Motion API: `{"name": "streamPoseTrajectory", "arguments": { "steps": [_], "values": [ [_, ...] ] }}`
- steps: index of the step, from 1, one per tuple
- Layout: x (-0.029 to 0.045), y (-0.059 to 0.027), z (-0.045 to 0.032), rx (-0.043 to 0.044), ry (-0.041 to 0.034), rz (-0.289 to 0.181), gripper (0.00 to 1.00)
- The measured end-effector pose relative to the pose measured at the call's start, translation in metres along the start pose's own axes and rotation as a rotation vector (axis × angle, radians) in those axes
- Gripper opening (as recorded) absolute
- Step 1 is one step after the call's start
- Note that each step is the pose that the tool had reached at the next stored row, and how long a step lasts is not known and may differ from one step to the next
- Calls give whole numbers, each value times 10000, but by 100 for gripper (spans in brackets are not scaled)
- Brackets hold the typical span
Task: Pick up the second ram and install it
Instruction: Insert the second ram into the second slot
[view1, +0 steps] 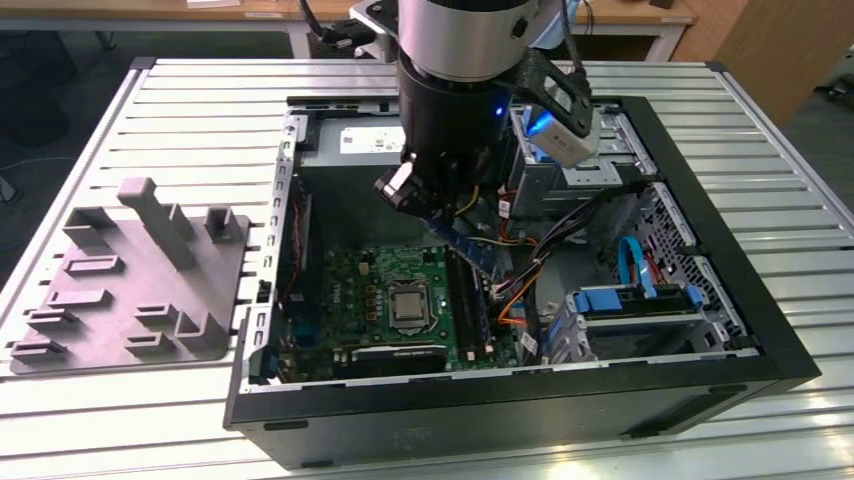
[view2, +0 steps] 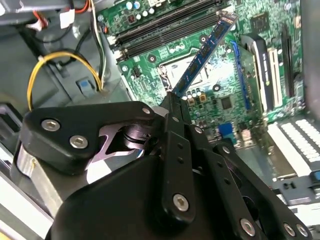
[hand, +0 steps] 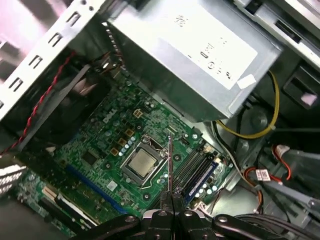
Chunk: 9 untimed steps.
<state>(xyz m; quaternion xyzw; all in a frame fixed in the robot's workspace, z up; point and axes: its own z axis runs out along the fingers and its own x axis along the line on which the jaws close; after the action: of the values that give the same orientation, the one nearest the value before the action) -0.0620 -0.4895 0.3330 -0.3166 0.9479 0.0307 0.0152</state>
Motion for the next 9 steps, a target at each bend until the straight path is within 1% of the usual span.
{"name": "streamPoseTrajectory", "arguments": {
  "steps": [9],
  "values": [
    [2, -2, 36, 79, -79, 1626, 11]
  ]
}}
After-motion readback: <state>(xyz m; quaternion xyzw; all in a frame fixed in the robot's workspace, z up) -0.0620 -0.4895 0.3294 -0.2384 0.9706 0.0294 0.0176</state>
